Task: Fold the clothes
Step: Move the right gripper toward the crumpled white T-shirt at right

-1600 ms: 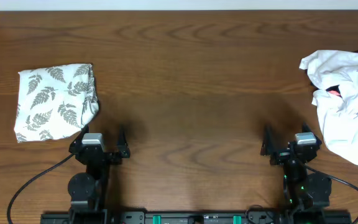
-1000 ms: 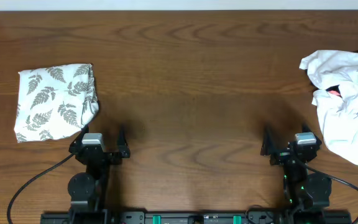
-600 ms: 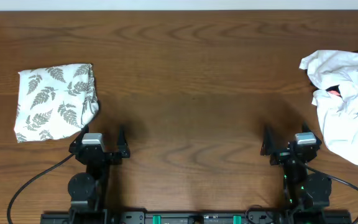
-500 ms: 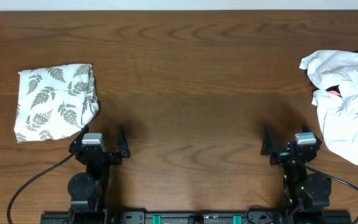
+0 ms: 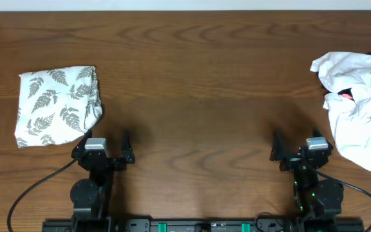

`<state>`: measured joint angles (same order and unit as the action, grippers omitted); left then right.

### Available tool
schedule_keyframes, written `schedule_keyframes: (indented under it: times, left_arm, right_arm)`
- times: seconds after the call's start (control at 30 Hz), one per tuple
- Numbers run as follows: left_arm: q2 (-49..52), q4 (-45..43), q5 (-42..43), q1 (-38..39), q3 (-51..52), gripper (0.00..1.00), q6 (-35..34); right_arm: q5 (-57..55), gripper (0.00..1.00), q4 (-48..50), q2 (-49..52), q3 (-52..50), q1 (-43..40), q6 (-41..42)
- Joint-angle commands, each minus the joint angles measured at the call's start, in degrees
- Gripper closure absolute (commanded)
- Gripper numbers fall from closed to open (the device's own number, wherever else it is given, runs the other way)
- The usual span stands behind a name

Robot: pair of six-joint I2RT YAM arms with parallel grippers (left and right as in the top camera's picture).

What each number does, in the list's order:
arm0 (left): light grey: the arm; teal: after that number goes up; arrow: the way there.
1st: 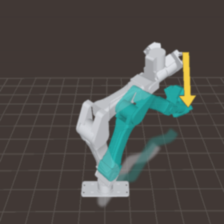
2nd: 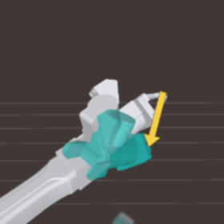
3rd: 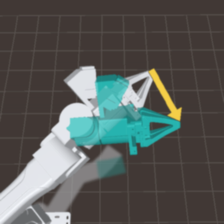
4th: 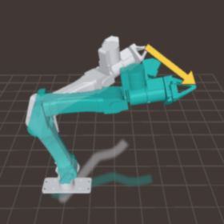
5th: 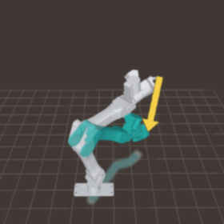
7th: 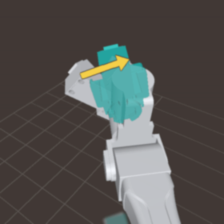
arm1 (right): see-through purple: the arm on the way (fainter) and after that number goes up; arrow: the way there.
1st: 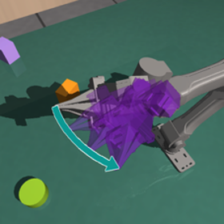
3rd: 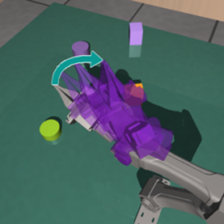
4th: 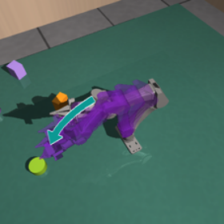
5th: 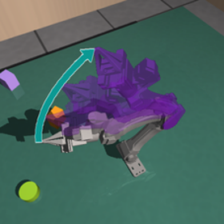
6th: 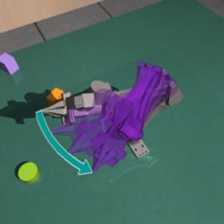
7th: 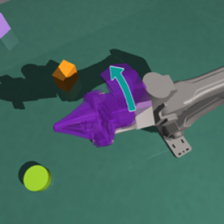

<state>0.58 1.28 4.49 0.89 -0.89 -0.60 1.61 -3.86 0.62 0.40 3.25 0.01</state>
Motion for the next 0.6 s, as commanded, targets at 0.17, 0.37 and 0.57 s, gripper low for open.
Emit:
schedule_keyframes:
  times: [0.17, 0.37, 0.57]
  left_arm:
    - [0.5, 5.3, 1.1, 0.2, -1.4, 0.02, -9.2]
    - [6.2, 12.9, 2.1, 0.2, -9.7, 0.02, -10.2]
    - [18.2, 23.3, 2.4, 0.2, -23.1, 0.02, -10.2]
  right_arm:
    - [-3.9, 0.01, -3.9, 1.2, 2.5, 0.5, 3.5]
    - [-9.6, 0.01, -11.9, 9.2, 12.4, 0.5, 4.2]
    - [-11.2, 0.01, -21.2, 24.5, 26.4, 0.0, 4.3]
